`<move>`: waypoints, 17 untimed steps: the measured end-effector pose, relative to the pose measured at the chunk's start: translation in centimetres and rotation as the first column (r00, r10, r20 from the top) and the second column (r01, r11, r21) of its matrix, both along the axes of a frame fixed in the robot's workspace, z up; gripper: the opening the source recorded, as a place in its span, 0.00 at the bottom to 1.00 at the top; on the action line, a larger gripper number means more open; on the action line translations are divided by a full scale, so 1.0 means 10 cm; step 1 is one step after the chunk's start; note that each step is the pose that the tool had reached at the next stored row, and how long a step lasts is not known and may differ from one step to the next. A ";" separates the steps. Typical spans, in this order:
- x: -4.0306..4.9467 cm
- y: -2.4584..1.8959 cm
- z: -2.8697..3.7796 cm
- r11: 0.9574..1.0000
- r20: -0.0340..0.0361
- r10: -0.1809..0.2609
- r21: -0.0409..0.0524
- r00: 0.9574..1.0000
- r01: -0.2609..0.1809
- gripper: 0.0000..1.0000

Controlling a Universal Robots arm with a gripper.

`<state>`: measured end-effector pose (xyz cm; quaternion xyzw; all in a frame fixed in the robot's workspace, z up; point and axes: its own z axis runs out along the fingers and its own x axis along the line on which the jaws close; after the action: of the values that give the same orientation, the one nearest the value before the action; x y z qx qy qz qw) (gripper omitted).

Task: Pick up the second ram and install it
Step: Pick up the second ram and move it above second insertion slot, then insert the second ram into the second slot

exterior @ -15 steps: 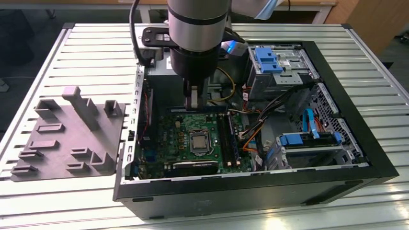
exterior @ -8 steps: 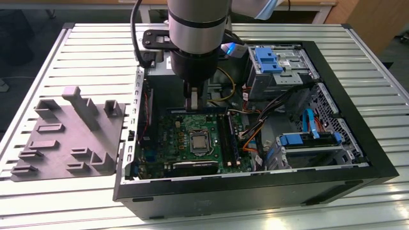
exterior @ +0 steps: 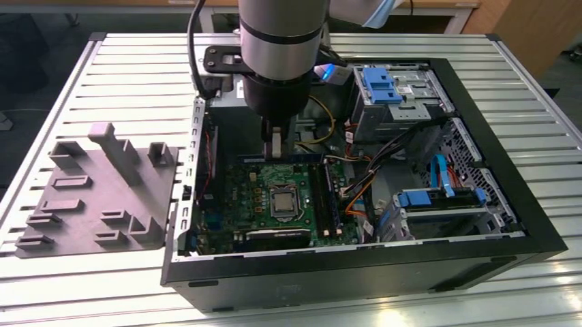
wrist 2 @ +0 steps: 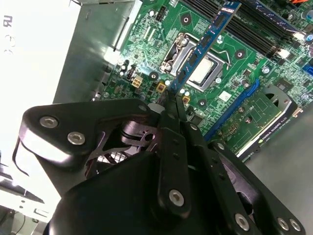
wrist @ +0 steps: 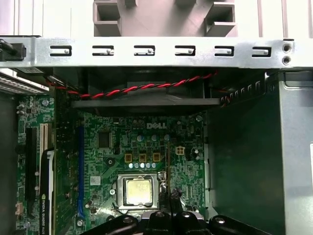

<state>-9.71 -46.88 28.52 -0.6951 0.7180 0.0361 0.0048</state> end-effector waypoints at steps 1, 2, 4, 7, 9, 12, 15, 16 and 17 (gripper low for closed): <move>0.000 0.000 -0.006 1.000 0.000 0.000 0.000 1.000 0.000 0.12; 0.000 0.000 -0.010 1.000 0.000 0.000 0.000 1.000 0.000 0.12; 0.000 0.000 -0.020 1.000 0.000 0.000 0.000 1.000 0.000 0.12; 0.000 0.000 -0.011 1.000 0.000 0.000 0.000 1.000 0.000 0.12; 0.000 0.000 -0.012 1.000 0.000 0.000 0.000 1.000 0.000 0.12; 0.000 0.000 -0.001 1.000 0.000 0.000 0.000 1.000 0.000 0.12; 0.000 0.000 0.004 1.000 0.000 0.000 0.000 1.000 0.000 0.12; 0.000 0.000 0.004 1.000 0.000 0.000 0.000 1.000 0.000 0.12; 0.000 0.000 0.004 1.000 0.000 0.000 0.000 1.000 0.000 0.12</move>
<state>-9.71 -46.88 28.55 -0.6951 0.7180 0.0362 0.0047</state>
